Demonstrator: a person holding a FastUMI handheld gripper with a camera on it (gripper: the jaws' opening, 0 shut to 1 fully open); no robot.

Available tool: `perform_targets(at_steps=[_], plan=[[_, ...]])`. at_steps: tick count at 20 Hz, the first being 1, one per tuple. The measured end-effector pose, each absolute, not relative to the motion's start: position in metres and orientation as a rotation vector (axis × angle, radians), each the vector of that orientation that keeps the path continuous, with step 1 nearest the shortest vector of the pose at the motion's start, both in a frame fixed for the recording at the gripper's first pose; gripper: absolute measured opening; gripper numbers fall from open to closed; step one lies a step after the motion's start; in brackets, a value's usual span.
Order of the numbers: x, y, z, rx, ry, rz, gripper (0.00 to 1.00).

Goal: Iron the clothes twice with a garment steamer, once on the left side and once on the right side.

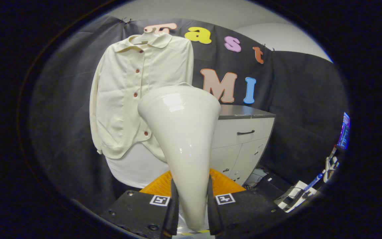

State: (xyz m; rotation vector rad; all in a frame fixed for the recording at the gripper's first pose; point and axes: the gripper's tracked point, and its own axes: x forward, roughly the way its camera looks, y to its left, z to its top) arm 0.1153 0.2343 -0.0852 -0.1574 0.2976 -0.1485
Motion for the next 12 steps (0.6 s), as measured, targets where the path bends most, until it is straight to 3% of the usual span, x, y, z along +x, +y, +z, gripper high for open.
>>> perform_targets(at_steps=[7,12], plan=[[0.066,0.217,0.0,-0.133,0.209,-0.039,0.36],[0.046,0.209,0.019,-0.108,0.198,0.009,0.35]])
